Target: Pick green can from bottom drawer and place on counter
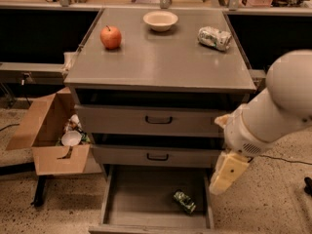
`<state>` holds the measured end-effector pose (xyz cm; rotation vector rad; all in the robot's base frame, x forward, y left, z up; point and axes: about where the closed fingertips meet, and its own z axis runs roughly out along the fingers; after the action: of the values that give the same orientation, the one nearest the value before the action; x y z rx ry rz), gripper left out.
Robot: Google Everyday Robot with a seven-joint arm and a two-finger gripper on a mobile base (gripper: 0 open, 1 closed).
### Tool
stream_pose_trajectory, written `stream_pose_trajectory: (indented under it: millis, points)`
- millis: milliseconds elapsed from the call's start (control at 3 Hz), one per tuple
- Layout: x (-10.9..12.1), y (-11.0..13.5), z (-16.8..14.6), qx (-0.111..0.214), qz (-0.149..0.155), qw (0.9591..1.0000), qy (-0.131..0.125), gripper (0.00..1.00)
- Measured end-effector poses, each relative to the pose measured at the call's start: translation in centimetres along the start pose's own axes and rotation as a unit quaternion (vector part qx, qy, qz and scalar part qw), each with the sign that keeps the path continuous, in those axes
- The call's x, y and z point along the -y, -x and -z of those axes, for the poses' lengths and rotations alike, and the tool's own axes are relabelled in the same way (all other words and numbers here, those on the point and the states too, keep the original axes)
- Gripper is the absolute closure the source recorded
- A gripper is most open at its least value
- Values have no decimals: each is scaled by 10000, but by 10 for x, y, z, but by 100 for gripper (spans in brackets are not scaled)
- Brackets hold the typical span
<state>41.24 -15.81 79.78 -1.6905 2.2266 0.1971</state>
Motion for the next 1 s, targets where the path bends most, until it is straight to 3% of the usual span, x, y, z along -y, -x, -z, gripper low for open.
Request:
stream_pose_trajectory:
  millis: [333, 667, 1000]
  points:
    - [-17, -8, -86, 382, -338, 9985, 219, 0]
    - [-17, -8, -83, 361, -324, 9986, 230, 0]
    - [-15, -17, -106, 366, -382, 9983, 251, 0]
